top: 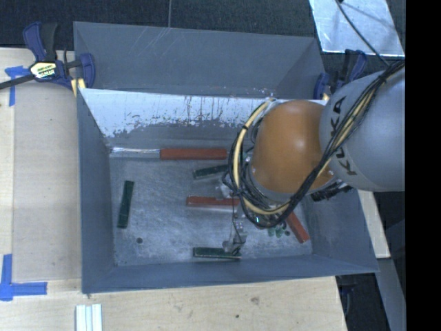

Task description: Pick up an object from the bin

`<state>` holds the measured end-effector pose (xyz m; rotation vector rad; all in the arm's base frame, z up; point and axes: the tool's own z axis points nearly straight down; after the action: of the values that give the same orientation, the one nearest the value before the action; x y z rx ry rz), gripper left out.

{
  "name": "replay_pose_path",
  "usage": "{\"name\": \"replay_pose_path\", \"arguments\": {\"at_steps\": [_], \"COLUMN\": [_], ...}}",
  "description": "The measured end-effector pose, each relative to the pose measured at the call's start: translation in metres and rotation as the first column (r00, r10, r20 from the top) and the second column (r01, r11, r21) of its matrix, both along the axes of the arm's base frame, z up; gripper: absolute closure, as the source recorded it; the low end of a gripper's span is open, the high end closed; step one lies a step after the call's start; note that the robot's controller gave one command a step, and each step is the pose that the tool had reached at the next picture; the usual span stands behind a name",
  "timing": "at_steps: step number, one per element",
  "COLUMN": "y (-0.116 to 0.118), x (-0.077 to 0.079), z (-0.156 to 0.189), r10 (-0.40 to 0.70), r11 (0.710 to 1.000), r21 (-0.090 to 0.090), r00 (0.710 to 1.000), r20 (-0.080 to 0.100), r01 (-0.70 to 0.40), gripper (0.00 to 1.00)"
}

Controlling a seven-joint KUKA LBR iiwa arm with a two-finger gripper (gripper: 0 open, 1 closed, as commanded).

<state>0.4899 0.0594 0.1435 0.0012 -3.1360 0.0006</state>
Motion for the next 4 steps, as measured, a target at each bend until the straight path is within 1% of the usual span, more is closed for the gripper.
{"name": "replay_pose_path", "arguments": {"at_steps": [1,2,3,4], "y": [-0.016,-0.015,0.001,0.028], "x": [0.036,0.038,-0.004,-0.006], "z": [-0.077,-0.072,0.092,0.026], "r10": [0.019,0.019,0.026,0.168], "r11": [1.0,1.0,1.0,0.986], "r21": [-0.001,0.001,0.002,0.001], "r00": [1.0,1.0,1.0,0.986], "r20": [0.003,0.009,0.016,0.003], "r01": [-0.019,-0.019,-0.026,-0.168], "gripper": [0.0,1.0,1.0,1.0]}}
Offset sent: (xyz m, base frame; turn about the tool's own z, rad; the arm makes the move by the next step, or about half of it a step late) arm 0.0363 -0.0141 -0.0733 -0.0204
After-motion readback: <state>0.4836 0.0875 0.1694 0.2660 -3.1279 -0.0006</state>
